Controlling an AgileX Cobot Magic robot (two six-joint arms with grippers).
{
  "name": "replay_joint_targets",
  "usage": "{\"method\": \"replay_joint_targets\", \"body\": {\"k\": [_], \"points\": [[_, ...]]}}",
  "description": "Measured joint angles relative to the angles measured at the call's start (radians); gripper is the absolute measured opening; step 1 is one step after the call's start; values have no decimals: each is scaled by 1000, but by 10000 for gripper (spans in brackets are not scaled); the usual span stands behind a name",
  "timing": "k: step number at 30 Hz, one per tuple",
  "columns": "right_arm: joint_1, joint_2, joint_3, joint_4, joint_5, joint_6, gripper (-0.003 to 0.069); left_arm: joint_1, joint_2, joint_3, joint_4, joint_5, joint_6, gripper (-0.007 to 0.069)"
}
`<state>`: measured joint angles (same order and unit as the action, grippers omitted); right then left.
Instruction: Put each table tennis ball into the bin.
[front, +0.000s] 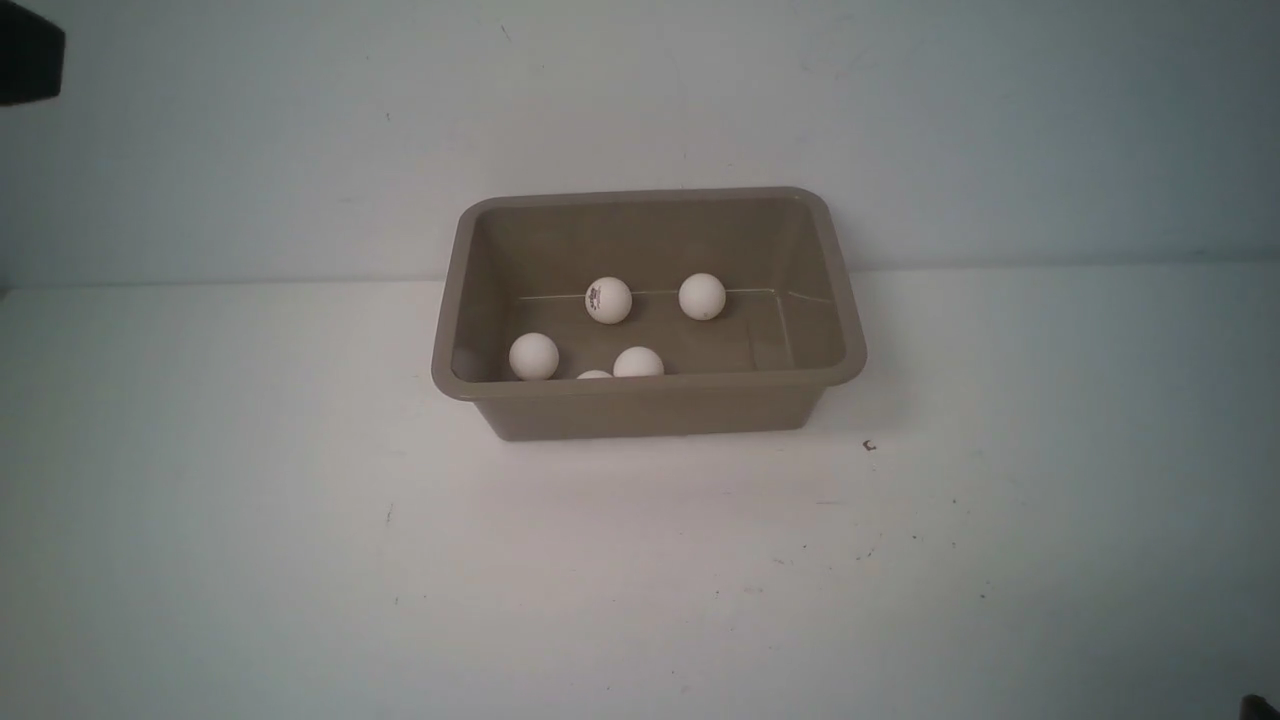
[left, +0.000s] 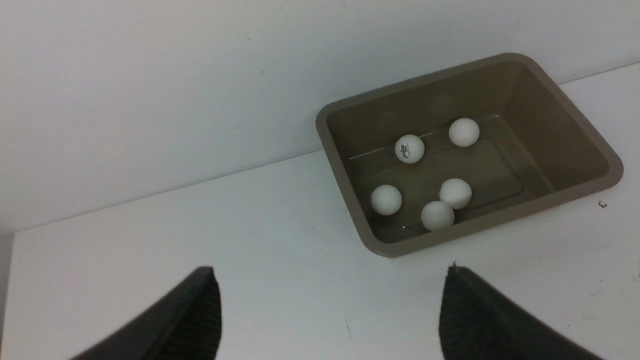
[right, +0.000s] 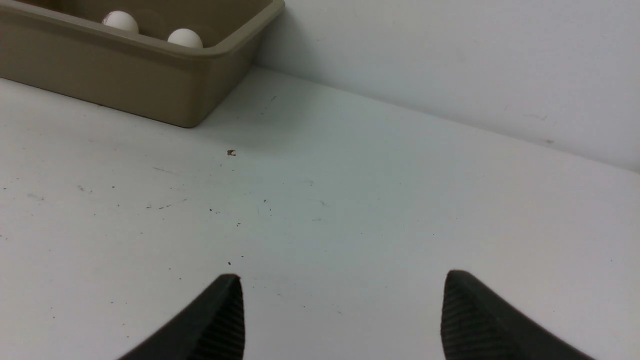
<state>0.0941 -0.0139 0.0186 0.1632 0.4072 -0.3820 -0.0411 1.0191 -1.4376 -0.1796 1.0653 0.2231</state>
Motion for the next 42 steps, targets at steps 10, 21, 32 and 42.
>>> {"method": "replay_joint_targets", "body": {"k": [10, 21, 32, 42], "points": [[0, 0, 0, 0, 0, 0, 482, 0, -220, 93, 78, 2, -24, 531], [0, 0, 0, 0, -1, 0, 482, 0, -749, 686, 167, -292, -104, 531], [0, 0, 0, 0, -1, -4, 482, 0, -863, 1204, 190, -638, -129, 531], [0, 0, 0, 0, -1, -4, 482, 0, -882, 1354, 199, -655, -139, 531]]}}
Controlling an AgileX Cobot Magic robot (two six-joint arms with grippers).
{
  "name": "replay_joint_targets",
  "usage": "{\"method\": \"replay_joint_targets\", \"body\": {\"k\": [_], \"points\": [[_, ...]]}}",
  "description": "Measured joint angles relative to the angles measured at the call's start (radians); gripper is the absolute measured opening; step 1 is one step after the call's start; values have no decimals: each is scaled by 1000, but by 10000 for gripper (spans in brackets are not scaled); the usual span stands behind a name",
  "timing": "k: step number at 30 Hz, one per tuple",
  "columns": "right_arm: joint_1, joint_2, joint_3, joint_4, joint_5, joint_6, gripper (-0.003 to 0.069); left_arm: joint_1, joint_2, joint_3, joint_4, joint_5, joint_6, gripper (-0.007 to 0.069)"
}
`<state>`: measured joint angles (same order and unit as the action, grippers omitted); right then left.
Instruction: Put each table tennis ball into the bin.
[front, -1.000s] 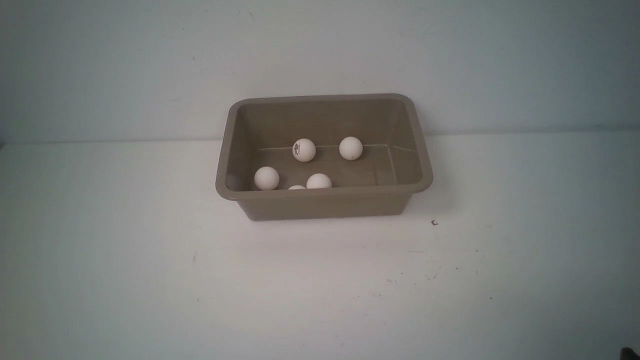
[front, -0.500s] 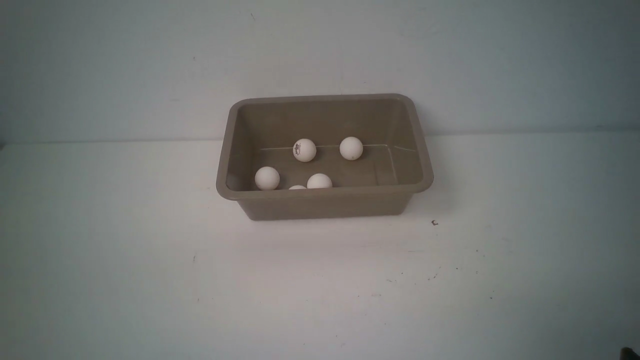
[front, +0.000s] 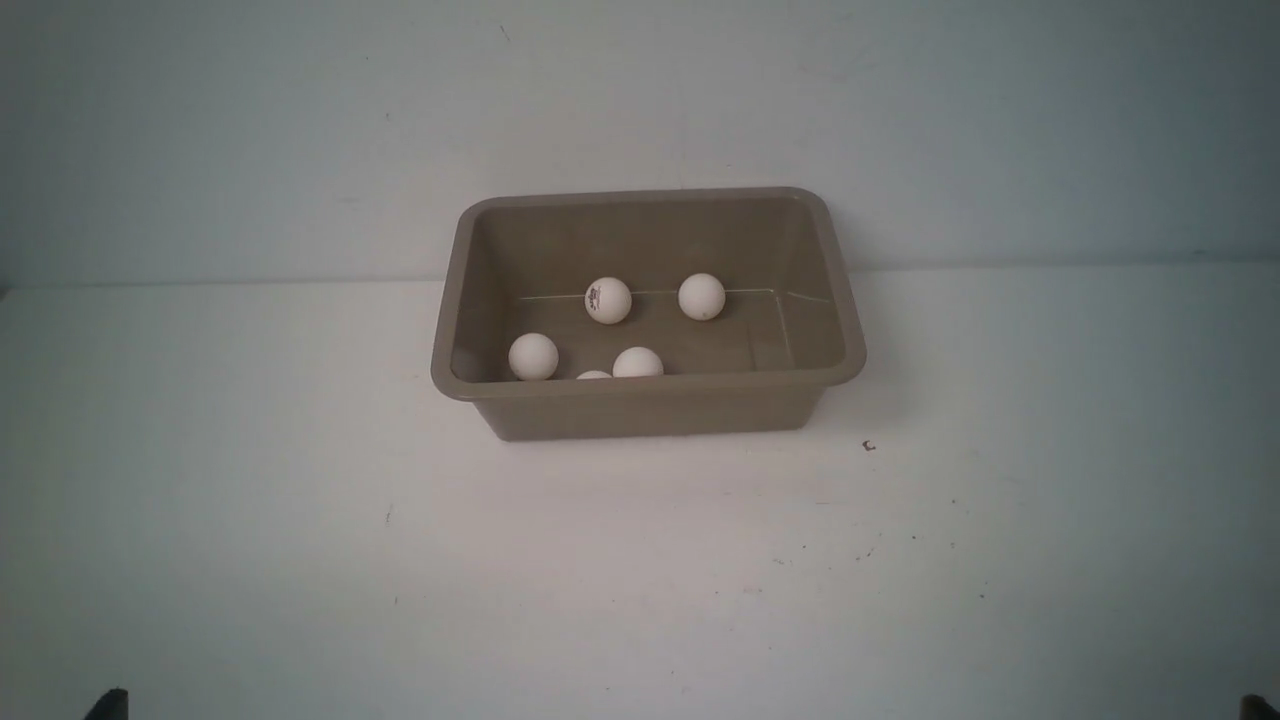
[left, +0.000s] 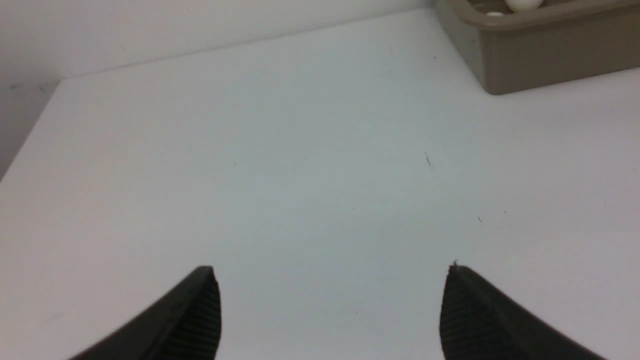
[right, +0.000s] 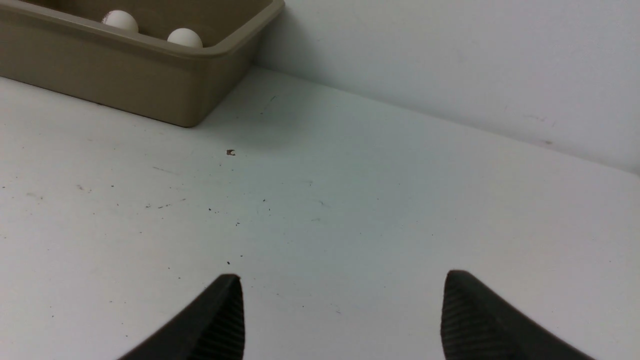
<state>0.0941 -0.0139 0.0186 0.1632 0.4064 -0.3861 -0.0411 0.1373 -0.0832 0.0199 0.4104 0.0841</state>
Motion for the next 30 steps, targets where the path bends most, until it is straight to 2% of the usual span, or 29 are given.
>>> {"method": "replay_joint_targets", "body": {"k": [9, 30], "points": [[0, 0, 0, 0, 0, 0, 482, 0, -145, 92, -5, 9, -3, 531], [0, 0, 0, 0, 0, 0, 482, 0, -148, 102, -5, 7, -7, 531]]}}
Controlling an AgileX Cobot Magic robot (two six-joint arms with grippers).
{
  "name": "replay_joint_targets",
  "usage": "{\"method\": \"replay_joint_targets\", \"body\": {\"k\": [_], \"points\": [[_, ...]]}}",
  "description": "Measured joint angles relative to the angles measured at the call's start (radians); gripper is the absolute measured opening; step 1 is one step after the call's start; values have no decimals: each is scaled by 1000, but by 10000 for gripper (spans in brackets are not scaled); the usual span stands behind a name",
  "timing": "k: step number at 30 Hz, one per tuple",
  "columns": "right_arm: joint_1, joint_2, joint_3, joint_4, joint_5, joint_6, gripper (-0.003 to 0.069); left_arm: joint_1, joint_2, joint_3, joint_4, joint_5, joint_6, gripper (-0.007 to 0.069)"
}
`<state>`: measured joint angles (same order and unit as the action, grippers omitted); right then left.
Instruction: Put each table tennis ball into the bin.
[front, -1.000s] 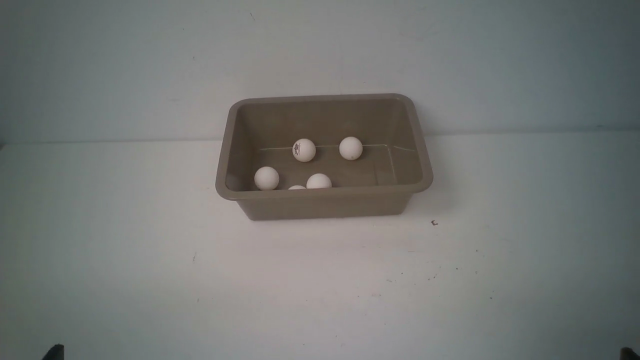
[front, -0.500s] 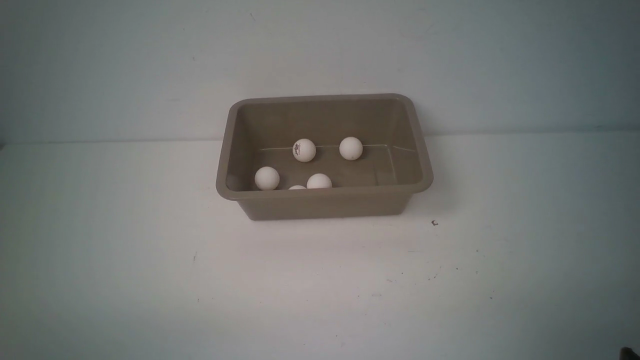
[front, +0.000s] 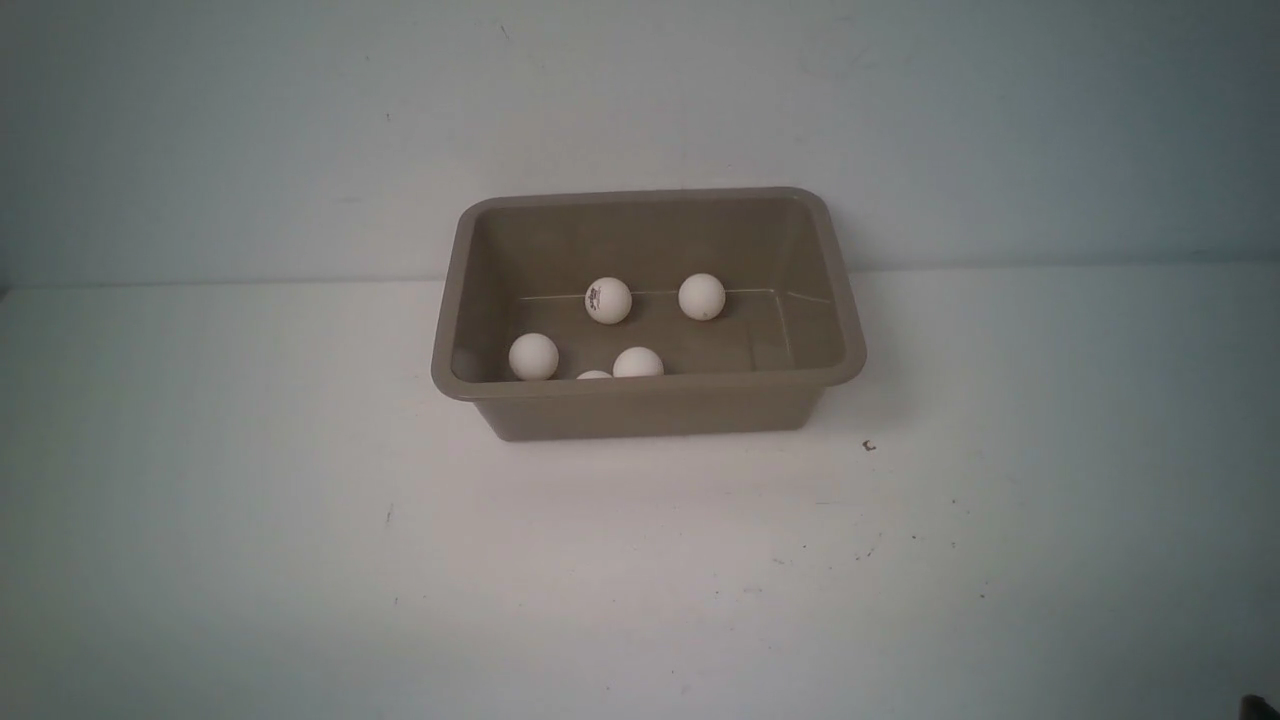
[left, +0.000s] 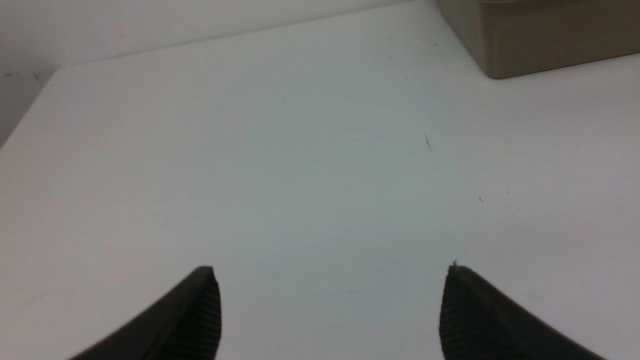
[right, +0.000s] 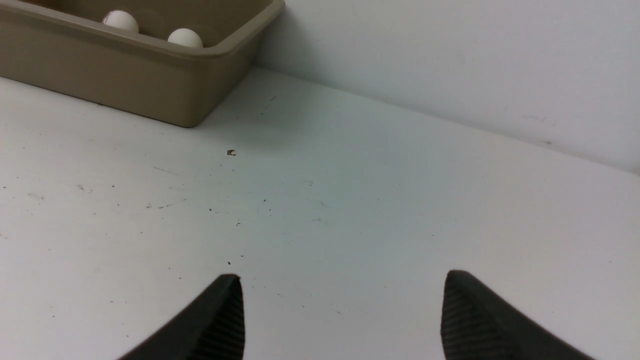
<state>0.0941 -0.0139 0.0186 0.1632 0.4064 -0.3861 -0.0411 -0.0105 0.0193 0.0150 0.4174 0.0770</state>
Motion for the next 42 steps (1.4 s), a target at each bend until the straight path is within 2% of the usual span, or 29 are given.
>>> {"method": "replay_joint_targets", "body": {"k": [21, 27, 31, 34, 39, 42], "points": [[0, 0, 0, 1, 0, 1, 482, 0, 0, 0, 0, 0, 0, 531], [0, 0, 0, 93, 1, 103, 482, 0, 0, 0, 0, 0, 0, 531], [0, 0, 0, 99, 3, 135, 482, 0, 0, 0, 0, 0, 0, 531], [0, 0, 0, 73, 4, 175, 482, 0, 0, 0, 0, 0, 0, 531], [0, 0, 0, -73, 1, 357, 482, 0, 0, 0, 0, 0, 0, 531], [0, 0, 0, -101, 1, 396, 482, 0, 0, 0, 0, 0, 0, 531]]}}
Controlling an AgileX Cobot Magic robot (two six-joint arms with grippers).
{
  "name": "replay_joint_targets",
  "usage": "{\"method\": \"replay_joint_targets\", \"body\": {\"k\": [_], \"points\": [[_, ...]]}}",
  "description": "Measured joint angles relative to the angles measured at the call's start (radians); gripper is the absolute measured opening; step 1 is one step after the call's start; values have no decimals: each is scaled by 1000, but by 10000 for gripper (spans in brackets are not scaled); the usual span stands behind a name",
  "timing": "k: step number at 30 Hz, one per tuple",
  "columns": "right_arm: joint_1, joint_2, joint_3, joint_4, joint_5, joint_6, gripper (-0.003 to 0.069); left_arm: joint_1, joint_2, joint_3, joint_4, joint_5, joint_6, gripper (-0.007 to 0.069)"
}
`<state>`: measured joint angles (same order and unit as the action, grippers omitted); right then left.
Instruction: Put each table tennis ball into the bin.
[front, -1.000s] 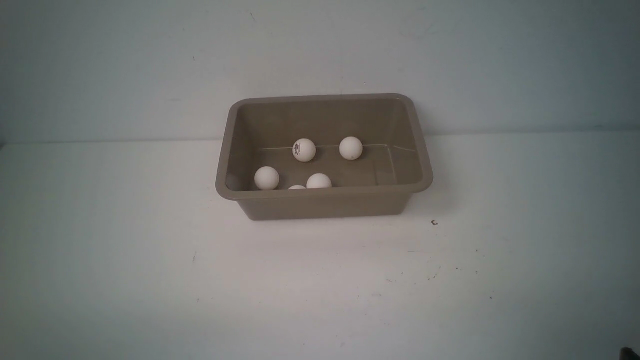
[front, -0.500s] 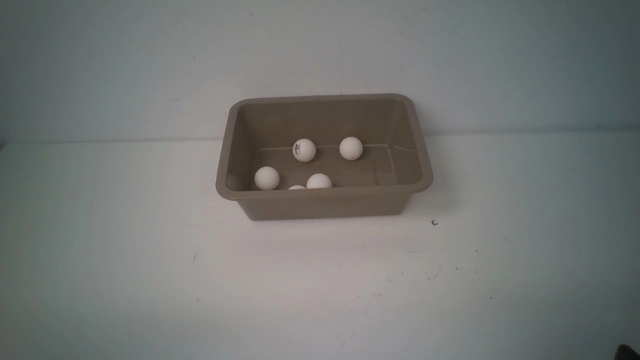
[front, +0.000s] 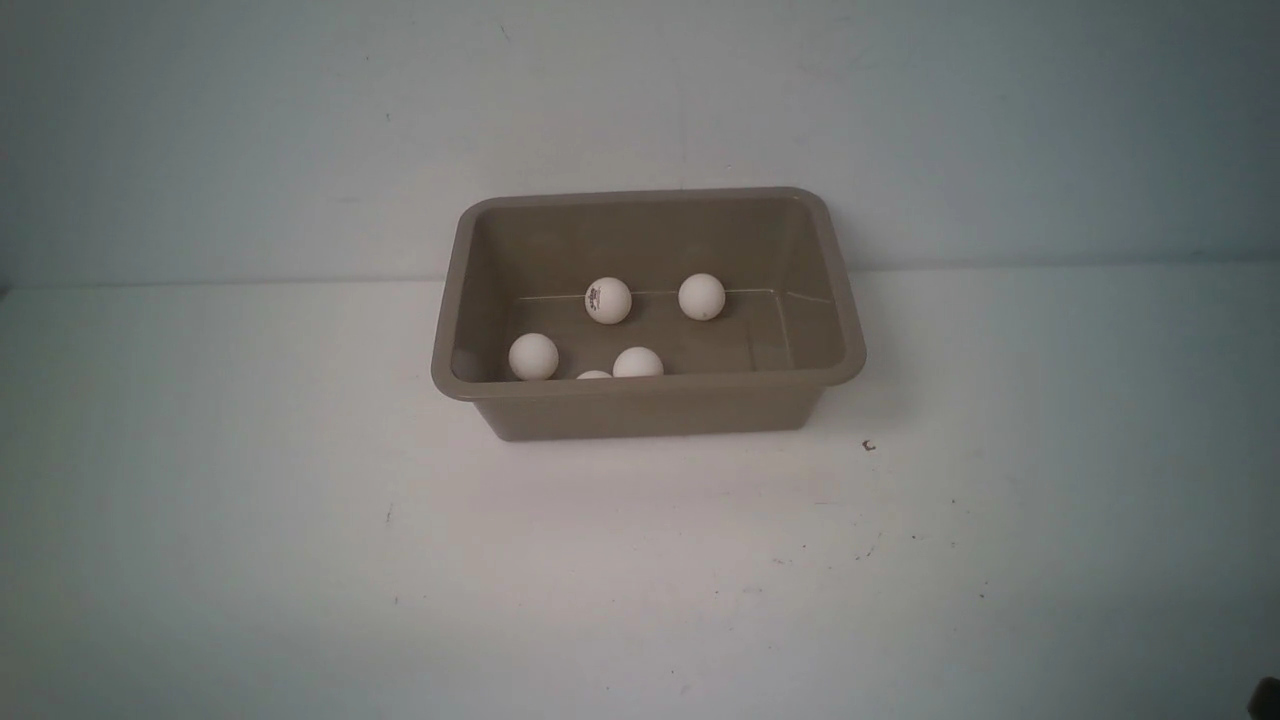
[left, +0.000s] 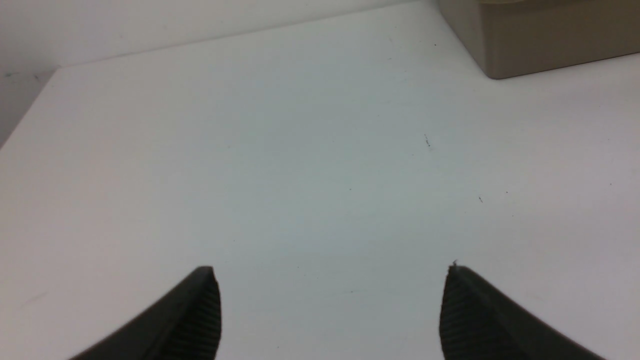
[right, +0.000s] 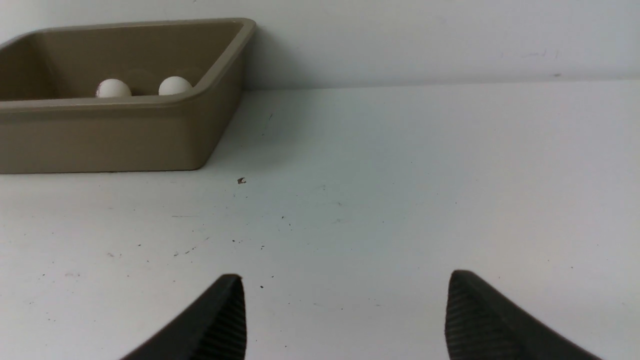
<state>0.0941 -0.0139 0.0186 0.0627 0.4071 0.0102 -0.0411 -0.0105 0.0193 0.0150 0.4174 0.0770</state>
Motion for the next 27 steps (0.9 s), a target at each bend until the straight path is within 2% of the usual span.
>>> {"method": "replay_joint_targets", "body": {"k": [27], "points": [[0, 0, 0, -5, -1, -31, 482, 0, 0, 0, 0, 0, 0, 531]]}}
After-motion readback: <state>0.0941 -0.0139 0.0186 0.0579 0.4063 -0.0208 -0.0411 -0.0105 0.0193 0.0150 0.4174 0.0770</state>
